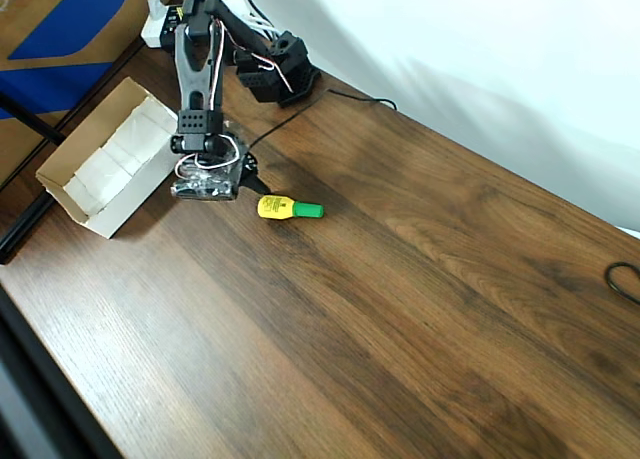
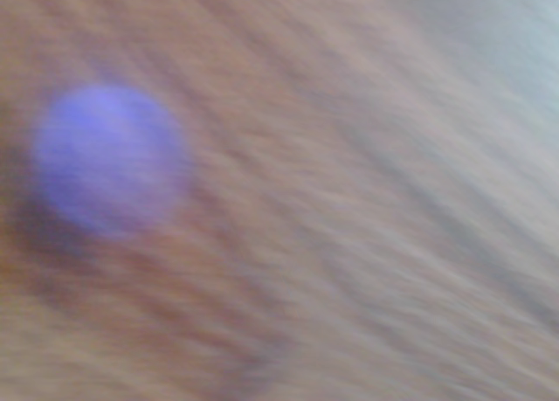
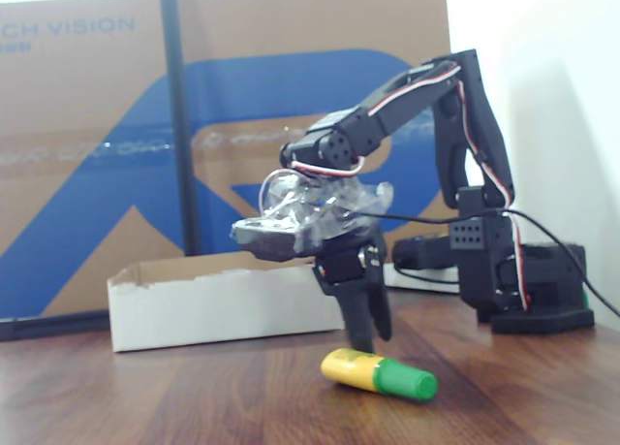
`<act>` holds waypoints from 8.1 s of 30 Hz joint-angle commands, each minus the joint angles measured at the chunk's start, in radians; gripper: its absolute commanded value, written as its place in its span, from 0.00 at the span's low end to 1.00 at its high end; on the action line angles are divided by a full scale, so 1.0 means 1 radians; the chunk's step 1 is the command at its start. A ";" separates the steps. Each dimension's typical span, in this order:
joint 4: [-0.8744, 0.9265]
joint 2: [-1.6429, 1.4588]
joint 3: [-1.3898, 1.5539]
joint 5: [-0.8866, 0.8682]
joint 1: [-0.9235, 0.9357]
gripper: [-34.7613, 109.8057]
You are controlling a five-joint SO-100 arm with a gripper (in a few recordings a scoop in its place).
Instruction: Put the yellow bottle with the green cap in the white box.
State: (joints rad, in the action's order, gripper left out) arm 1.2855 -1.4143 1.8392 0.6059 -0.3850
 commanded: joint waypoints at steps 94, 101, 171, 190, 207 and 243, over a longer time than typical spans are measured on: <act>-0.331 -0.236 0.103 -0.555 -0.118 0.38; -0.339 -0.186 0.080 -0.600 -0.189 0.38; -0.262 -0.229 0.034 -0.672 -0.341 0.44; -0.252 -0.331 0.084 -0.627 -0.339 0.24; -0.242 -0.308 0.052 -0.523 -0.540 0.24; -0.229 -0.319 0.207 -0.436 -0.364 0.24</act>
State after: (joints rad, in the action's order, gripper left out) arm 1.0508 -1.6613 2.0387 0.1534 -0.7655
